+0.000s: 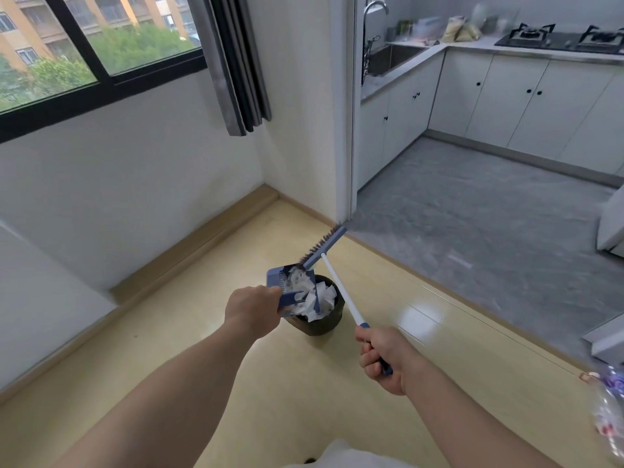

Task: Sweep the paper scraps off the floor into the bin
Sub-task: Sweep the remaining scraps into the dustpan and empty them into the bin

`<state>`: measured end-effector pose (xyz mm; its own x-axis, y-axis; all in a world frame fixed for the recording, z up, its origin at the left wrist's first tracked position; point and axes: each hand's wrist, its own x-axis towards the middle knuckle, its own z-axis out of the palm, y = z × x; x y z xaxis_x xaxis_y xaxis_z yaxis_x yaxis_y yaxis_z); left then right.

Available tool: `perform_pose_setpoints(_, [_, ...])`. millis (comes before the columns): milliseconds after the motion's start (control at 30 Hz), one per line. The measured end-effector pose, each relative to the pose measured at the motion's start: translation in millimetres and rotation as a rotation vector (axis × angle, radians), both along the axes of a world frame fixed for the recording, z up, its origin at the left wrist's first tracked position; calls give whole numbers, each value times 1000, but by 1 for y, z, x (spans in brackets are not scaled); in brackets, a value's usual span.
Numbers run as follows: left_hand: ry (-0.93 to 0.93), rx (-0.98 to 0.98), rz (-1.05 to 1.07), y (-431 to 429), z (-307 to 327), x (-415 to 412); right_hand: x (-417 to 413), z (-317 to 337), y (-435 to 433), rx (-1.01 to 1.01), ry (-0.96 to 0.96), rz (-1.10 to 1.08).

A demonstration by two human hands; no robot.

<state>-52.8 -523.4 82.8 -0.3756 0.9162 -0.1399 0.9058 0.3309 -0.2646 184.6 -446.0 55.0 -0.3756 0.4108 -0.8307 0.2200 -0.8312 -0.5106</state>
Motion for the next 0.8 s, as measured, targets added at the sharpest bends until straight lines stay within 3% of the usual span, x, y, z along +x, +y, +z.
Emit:
perform_pose_setpoints(367, [-3, -5, 17, -4, -7, -10, -1, -20, -19, 55, -185, 99])
perform_pose_setpoints(800, [-1, 49, 72, -7, -11, -21, 8, -16, -16, 113, -229, 109])
